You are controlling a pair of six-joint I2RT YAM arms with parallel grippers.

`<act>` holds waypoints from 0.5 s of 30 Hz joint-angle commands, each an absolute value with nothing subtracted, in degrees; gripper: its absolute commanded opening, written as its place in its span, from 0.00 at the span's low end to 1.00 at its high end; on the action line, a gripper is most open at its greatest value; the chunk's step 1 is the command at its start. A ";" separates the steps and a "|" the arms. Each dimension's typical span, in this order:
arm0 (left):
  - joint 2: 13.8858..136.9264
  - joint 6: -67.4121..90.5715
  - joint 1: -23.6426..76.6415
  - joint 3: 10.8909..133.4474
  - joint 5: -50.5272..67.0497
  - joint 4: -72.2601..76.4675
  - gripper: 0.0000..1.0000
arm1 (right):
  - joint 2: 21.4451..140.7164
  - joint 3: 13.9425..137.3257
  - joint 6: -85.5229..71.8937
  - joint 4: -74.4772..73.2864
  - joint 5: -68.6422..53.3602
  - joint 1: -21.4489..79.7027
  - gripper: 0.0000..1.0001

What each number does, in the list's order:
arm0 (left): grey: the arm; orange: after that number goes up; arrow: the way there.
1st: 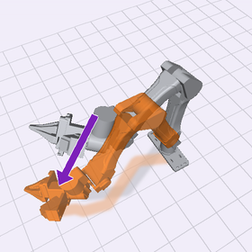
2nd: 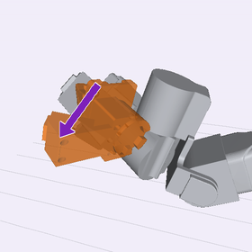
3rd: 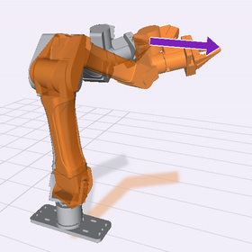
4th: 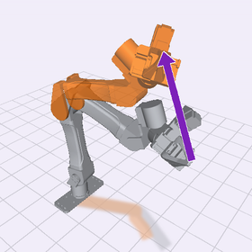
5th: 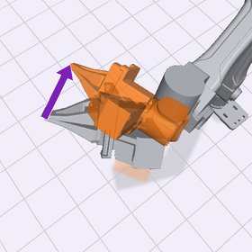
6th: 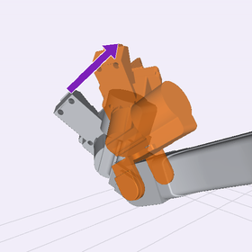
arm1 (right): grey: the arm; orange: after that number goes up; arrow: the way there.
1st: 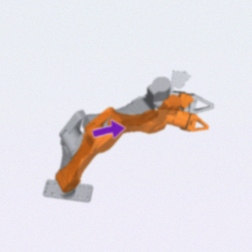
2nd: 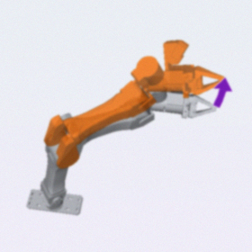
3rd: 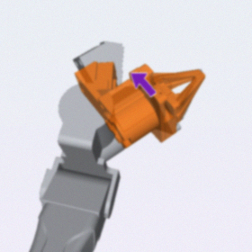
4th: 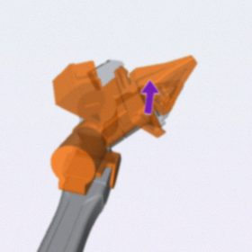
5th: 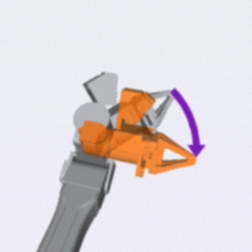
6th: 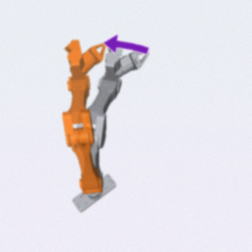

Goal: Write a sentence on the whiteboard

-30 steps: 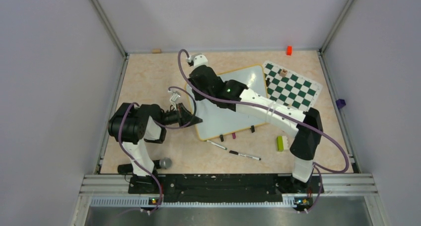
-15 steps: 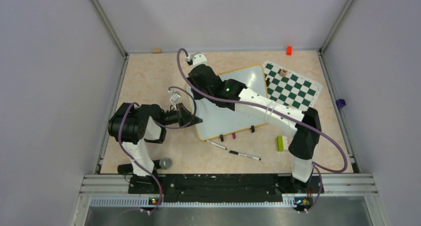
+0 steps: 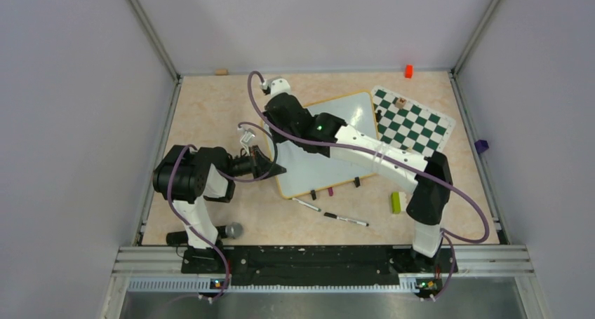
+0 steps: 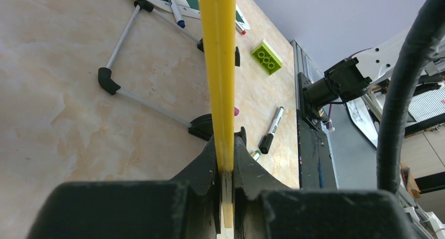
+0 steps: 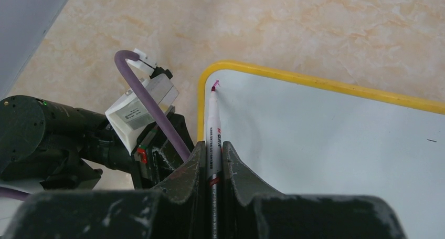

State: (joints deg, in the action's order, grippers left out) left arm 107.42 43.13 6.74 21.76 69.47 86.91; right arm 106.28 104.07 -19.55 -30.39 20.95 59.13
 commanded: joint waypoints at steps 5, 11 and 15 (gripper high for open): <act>107.56 40.31 7.40 22.39 71.39 92.72 0.00 | 105.37 103.50 -19.96 -31.56 21.94 60.21 0.00; 107.51 40.41 7.38 22.40 71.53 92.73 0.00 | 104.01 101.02 -20.58 -31.57 21.48 60.83 0.00; 107.34 40.33 7.38 22.30 71.54 92.70 0.00 | 102.92 99.37 -20.84 -31.57 21.59 61.24 0.00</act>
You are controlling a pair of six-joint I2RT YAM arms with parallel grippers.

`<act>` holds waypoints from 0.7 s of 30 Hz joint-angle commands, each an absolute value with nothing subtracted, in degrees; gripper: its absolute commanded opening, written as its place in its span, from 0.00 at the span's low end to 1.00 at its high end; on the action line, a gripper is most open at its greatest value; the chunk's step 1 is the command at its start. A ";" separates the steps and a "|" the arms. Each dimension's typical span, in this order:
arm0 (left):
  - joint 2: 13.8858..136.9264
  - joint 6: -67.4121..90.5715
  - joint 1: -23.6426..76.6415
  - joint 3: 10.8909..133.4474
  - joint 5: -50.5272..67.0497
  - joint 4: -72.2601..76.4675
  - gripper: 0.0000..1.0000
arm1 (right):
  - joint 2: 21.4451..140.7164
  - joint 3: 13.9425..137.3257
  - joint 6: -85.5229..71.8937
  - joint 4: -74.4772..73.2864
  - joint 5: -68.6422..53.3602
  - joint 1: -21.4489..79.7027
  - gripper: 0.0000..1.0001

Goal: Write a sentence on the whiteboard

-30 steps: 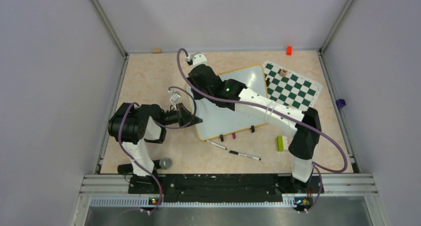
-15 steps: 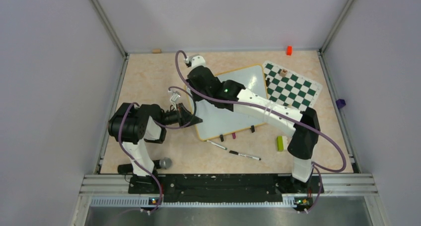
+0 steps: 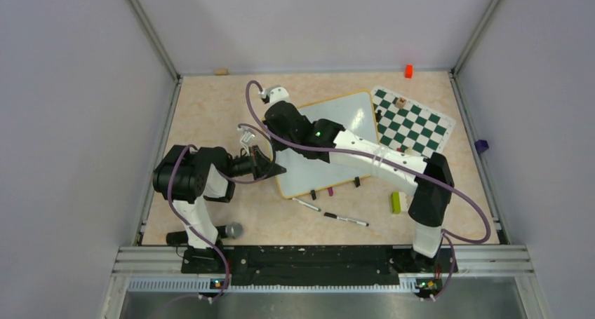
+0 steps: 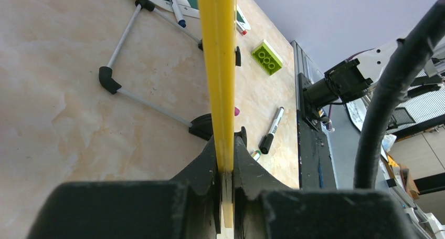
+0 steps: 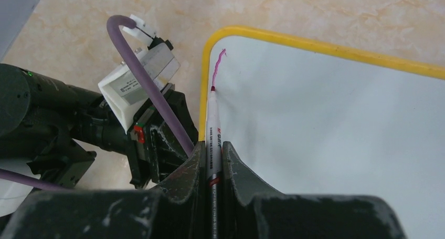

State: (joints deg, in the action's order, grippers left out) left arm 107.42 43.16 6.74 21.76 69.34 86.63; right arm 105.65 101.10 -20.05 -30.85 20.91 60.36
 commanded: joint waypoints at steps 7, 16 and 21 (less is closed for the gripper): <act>107.26 40.30 7.47 22.26 71.52 92.68 0.00 | 102.28 98.44 -21.20 -31.90 22.89 61.36 0.00; 107.51 40.33 7.64 22.40 71.51 92.72 0.00 | 102.15 99.23 -21.44 -34.31 27.57 61.37 0.00; 107.59 40.39 7.65 22.48 71.63 92.76 0.00 | 101.42 99.15 -21.65 -34.72 27.56 61.37 0.00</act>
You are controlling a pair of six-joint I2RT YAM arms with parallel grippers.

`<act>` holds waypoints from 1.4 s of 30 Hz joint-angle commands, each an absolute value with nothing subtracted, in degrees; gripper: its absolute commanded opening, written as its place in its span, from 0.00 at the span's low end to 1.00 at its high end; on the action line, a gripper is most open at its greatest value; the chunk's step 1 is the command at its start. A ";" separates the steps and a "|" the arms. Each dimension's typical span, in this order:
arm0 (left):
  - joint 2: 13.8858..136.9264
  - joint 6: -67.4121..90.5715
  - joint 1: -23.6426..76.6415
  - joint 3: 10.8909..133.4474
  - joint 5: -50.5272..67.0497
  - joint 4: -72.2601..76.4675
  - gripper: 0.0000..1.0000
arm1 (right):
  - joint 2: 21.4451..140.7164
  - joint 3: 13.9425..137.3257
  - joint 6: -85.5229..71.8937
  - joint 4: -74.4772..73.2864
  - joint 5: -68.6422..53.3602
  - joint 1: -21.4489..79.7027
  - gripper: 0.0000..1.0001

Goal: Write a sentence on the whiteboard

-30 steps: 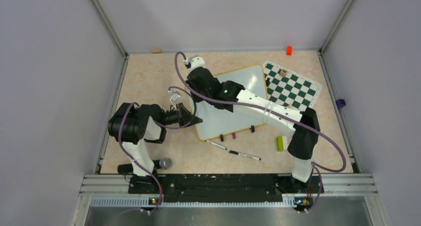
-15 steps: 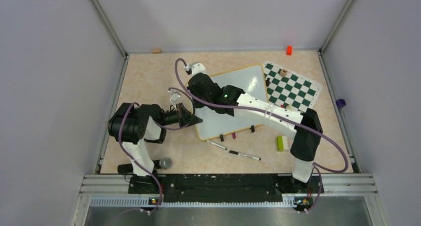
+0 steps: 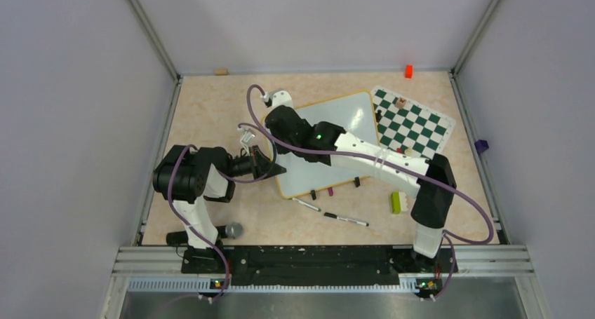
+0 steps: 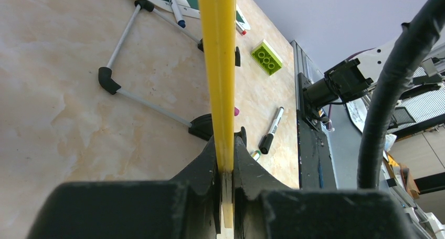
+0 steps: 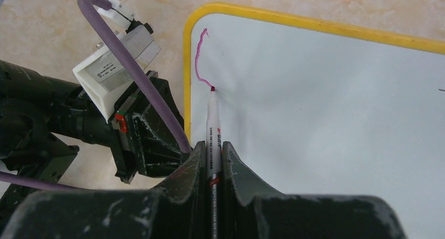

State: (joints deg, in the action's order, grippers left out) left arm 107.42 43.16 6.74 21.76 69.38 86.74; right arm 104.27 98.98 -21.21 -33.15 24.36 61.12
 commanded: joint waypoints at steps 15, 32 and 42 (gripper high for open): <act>107.80 40.27 7.65 22.59 71.63 92.77 0.00 | 97.81 98.27 -21.21 -32.58 23.64 61.39 0.00; 107.82 40.31 7.69 22.59 71.72 92.70 0.00 | 96.52 97.78 -19.98 -30.65 26.45 60.56 0.00; 107.84 40.28 7.73 22.59 71.66 92.73 0.00 | 99.67 100.57 -18.92 -31.52 27.95 60.54 0.00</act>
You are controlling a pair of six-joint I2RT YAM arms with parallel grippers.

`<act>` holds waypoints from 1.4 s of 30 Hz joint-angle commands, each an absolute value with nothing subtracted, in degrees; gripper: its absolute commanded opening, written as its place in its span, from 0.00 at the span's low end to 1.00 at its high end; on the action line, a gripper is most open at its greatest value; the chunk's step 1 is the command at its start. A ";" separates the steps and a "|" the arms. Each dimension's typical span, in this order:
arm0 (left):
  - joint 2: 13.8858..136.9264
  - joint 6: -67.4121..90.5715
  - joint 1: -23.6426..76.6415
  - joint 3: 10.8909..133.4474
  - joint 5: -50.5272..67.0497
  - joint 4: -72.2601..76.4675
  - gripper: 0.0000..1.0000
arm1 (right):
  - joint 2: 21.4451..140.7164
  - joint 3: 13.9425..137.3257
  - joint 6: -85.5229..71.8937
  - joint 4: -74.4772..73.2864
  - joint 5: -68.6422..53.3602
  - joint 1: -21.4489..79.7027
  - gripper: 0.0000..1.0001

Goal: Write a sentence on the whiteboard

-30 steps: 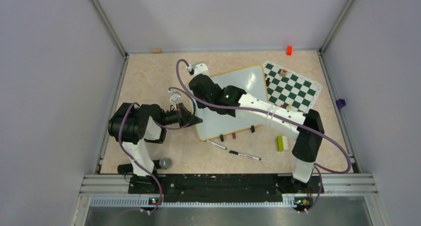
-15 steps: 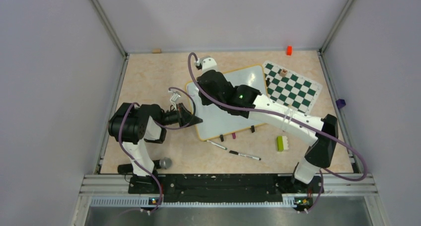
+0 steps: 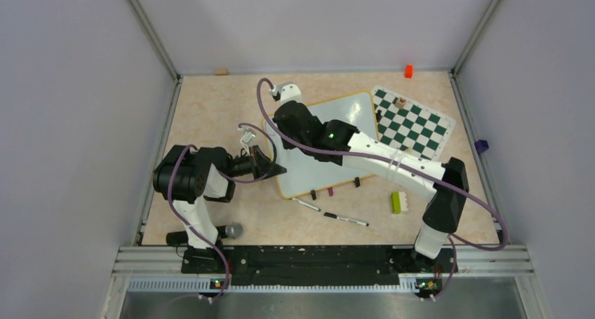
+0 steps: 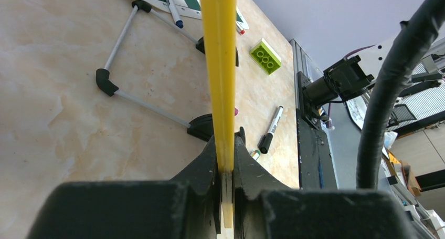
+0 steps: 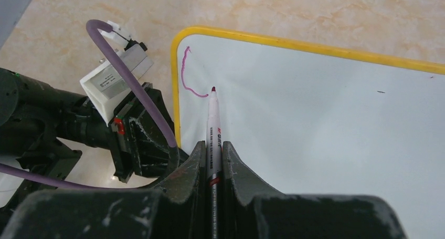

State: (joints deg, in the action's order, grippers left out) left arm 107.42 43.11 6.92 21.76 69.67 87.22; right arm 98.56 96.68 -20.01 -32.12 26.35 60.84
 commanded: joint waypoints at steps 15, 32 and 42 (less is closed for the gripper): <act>107.92 40.27 7.73 22.68 71.80 92.75 0.00 | 101.11 101.25 -18.63 -31.81 31.40 60.43 0.00; 108.14 40.33 7.82 22.79 71.89 92.72 0.00 | 102.88 101.84 -17.58 -32.45 28.66 59.90 0.00; 108.26 40.21 7.84 22.85 71.95 92.72 0.00 | 102.73 101.06 -18.45 -35.11 26.16 59.91 0.00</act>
